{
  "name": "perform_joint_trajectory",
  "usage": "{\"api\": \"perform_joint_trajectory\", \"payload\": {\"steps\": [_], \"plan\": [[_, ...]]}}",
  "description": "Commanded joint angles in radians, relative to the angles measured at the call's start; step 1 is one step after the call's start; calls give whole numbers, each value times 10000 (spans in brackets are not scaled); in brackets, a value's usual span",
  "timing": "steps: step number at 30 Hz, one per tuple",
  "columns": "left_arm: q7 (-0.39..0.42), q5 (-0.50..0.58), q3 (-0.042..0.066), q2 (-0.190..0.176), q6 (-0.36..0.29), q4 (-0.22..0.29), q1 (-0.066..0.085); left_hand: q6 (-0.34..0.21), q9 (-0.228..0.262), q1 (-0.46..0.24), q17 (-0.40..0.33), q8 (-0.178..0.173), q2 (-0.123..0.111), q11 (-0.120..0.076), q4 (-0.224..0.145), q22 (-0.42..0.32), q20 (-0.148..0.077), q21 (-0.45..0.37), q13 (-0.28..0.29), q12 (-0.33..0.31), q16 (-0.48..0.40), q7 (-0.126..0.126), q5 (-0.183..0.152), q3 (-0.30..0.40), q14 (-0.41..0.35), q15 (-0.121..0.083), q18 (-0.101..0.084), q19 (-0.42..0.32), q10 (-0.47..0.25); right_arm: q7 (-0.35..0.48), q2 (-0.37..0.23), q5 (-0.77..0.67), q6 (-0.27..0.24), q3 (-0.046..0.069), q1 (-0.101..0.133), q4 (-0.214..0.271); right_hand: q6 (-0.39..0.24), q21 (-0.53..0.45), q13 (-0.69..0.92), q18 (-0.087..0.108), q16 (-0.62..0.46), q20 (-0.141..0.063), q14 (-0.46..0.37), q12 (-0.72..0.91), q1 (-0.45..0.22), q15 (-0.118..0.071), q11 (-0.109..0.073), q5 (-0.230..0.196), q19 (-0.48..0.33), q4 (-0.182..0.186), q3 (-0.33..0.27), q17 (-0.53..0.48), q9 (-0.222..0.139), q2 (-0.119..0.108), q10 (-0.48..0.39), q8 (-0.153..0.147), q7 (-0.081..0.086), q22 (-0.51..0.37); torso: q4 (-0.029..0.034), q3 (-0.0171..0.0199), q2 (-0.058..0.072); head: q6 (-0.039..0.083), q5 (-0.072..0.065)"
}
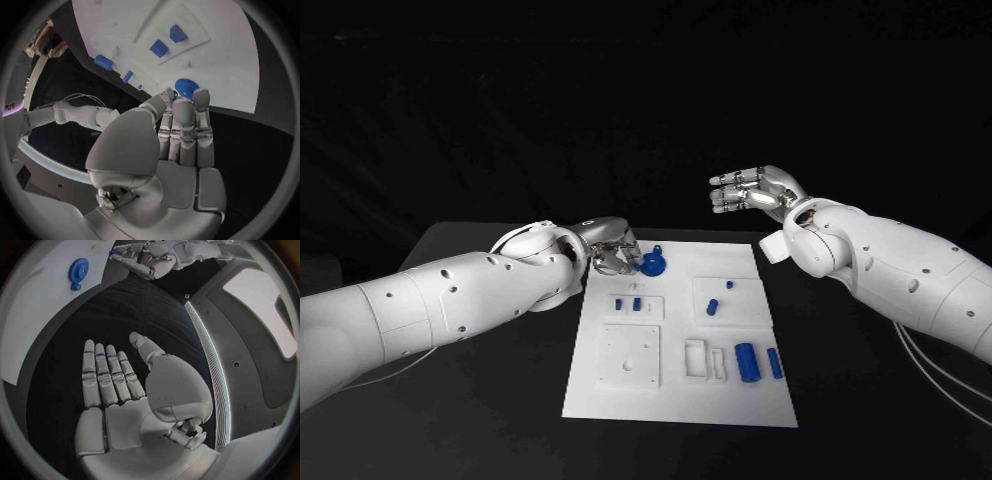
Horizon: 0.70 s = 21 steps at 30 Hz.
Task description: Assemble the parts on the task board
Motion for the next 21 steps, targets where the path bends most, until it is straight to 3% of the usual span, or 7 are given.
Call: {"api": "perform_joint_trajectory", "payload": {"steps": [1,8,21], "plan": [[-240,263,13,-127,742,26,28,-90,6,-38,-2,20,-23,12,45,201,3,64,2,22,-44,28,-22,-35,-2,11,146,-79,-82,79,-20,-76,136,4,-3,33,60,-26,-1,117,3,4,-19,-23,-19,-24,7,29,-46,-18,57,13,-8,71,52,-45,-9,-4,-8,1,16,-20,0],[-277,307,-20,-160,985,-166,37,-93,7,-16,3,24,-20,15,63,204,8,73,2,23,-31,31,-14,-38,-5,15,152,-86,-83,84,-29,-78,127,4,-3,51,98,-25,-1,121,3,1,-13,-23,-14,-30,4,41,-37,-17,109,13,-6,43,59,-42,-11,-3,-31,0,23,-43,17],[-211,337,-211,34,1177,-551,-42,-120,5,14,3,20,-14,22,76,204,13,82,2,22,-32,37,-15,-41,-27,21,157,-103,-101,92,-11,-82,129,4,-4,55,98,-25,-1,121,3,1,-13,-23,-14,-30,4,41,-37,-17,109,13,-6,43,59,-42,-11,-3,-32,18,16,-86,29]]}}
